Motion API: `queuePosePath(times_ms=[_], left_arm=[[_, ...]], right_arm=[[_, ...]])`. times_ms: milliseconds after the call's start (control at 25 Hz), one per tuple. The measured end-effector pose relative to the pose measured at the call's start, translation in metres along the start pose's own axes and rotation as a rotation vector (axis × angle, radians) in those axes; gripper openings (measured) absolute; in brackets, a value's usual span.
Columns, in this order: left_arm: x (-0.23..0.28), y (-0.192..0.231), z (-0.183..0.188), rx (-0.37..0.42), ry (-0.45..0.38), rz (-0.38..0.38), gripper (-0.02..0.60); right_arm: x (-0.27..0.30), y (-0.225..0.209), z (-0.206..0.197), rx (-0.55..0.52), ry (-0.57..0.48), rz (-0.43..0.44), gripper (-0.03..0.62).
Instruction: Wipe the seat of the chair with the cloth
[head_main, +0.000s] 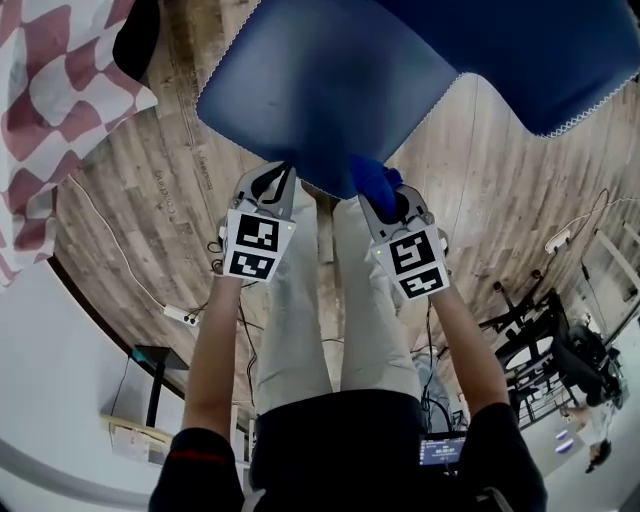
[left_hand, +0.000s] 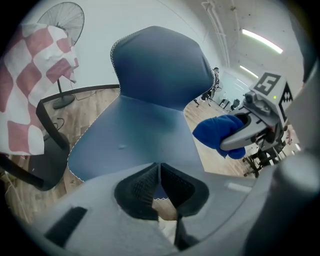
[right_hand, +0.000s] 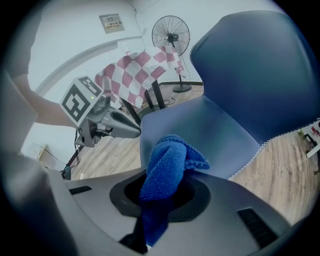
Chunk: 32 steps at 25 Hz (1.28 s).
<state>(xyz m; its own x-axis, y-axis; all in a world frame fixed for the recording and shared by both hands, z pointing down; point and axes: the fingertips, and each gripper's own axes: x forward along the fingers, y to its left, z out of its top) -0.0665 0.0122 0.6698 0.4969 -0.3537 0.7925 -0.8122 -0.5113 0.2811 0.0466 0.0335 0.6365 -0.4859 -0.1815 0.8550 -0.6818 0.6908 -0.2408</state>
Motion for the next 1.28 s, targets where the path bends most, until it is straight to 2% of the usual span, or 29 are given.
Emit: queuePosePath(times_ms=[320,480,640,800,1080,1280], left_arm=[[0.03,0.023,0.002,0.004,0.014,0.023,0.026],[0.039,0.026,0.002,-0.03,0.016,-0.008,0.184],[0.043,0.038,0.007,0.019,0.006,0.021,0.241],[0.047,0.051,0.01,0.073,-0.002,0.052,0.3],[0.063,0.059,0.013,0.127,0.008,0.068,0.325],[0.073,0.059,0.008,0.133,0.021,0.077,0.331]], right_arm=[[0.015,-0.007,-0.018,-0.015,0.031,-0.022,0.051],[0.02,-0.009,-0.021,-0.01,0.032,-0.024,0.051],[0.027,-0.013,-0.025,-0.055,0.049,-0.03,0.051],[0.029,-0.025,-0.03,-0.038,0.054,-0.055,0.051],[0.031,-0.034,-0.032,-0.036,0.062,-0.067,0.051],[0.035,-0.034,-0.03,-0.041,0.058,-0.061,0.051]])
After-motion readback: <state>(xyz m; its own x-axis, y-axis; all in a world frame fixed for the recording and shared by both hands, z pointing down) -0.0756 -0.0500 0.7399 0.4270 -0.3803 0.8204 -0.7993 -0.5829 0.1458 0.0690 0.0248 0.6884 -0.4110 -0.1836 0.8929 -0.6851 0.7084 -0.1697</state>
